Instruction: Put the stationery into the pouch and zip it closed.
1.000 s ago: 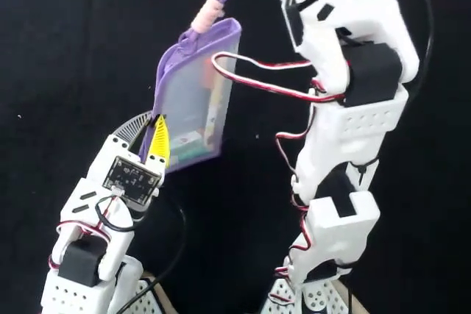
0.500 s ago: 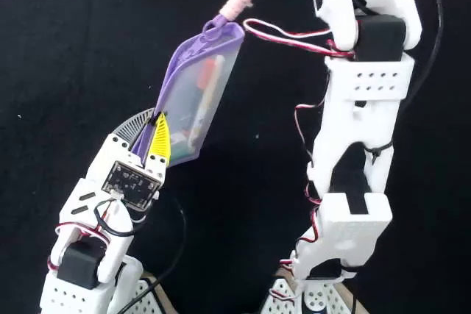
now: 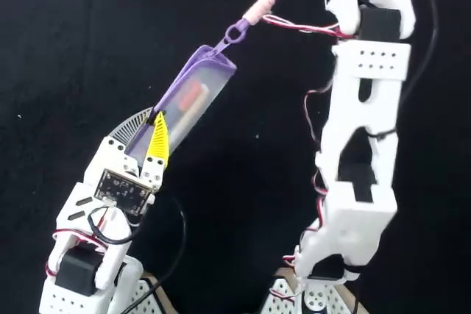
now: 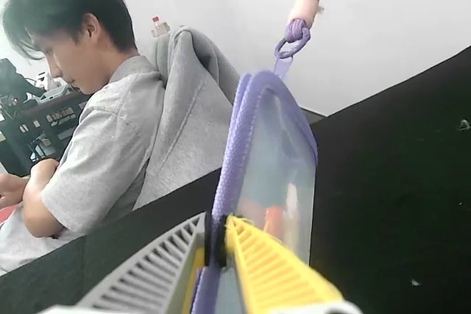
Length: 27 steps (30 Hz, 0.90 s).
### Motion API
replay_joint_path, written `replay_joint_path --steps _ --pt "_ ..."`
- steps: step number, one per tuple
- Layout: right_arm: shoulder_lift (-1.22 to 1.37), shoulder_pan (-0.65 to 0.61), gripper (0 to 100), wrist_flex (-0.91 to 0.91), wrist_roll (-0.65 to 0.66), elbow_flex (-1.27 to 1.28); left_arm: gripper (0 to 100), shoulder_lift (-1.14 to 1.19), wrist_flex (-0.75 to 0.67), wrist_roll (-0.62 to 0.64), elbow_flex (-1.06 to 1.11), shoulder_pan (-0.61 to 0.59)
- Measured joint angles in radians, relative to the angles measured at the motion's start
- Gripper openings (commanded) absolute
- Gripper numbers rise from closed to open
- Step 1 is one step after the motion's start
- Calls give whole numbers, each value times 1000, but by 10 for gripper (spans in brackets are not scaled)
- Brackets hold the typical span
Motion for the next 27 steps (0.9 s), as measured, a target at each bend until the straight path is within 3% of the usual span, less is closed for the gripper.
replay_joint_path --steps 14,17,22,27 --pt "147 94 11 75 -28 20 29 -5 -54 147 0 -101" --pt "183 94 11 104 -28 20 34 -5 -54 149 0 -98" --pt "186 94 11 124 -37 20 163 -3 -54 126 -15 -98" --pt "170 114 11 169 -106 20 159 78 8 75 -61 -144"
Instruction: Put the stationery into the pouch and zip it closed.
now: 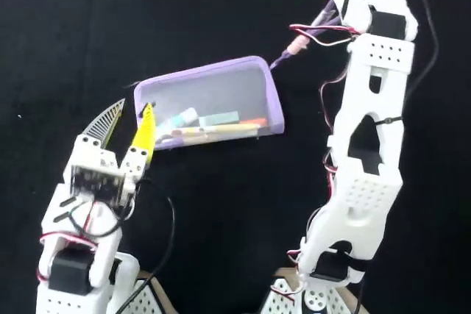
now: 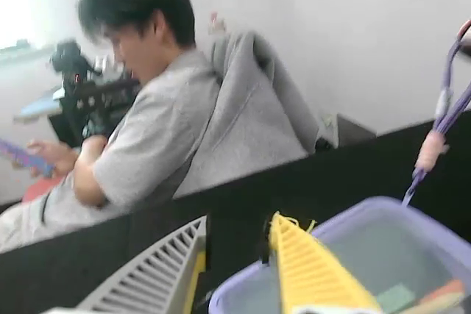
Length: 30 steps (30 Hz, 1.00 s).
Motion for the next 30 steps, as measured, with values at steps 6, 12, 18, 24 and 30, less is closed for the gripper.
replay_joint_path --steps 6,12,18,24,30 --pt "-107 -20 11 78 -12 0 162 173 3 57 -6 -104" --pt "-255 -121 11 207 -12 -120 162 222 12 98 -6 -146" --pt "-377 -201 11 387 -12 -264 162 224 12 100 9 -146" --pt "-471 -229 11 569 -3 -370 163 224 2 100 9 -146" --pt "-539 -255 11 773 91 -390 164 235 -55 48 -3 -146"
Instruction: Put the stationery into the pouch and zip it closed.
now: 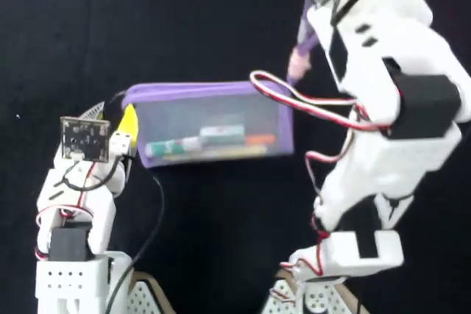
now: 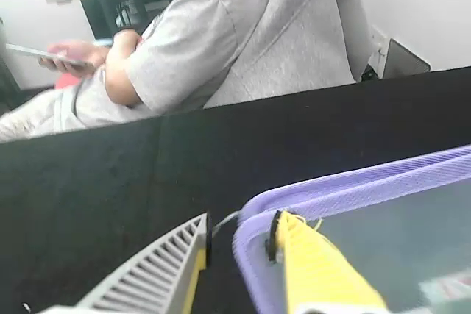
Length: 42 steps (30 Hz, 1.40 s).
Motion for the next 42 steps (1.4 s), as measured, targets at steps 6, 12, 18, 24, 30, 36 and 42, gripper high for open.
replay_joint_path --steps 6,12,18,24,30,36,42 --pt "-61 0 11 87 11 0 162 3 35 -218 -89 74" --pt "-141 -5 11 87 11 52 159 80 166 -362 -284 170" --pt "-249 -51 11 87 11 241 161 509 408 -374 -686 183" --pt "-321 -61 11 87 11 339 160 953 767 -499 -1254 252" --pt "-324 -61 11 87 11 353 159 1315 996 -695 -1748 298" --pt "-324 -61 11 87 11 353 159 1671 1097 -789 -2079 298" --pt "-324 -61 11 87 11 353 159 1789 1103 -858 -2102 299"
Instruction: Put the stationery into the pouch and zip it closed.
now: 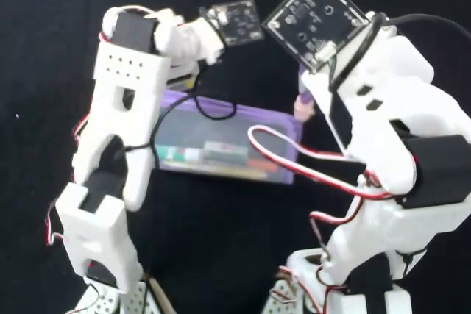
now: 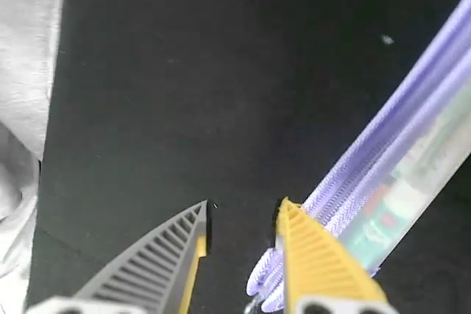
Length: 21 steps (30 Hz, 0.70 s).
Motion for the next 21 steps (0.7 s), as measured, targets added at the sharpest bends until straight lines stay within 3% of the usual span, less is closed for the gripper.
replay_joint_path --steps 21 --pt "0 0 11 0 6 2 159 2 -6 -68 235 71"
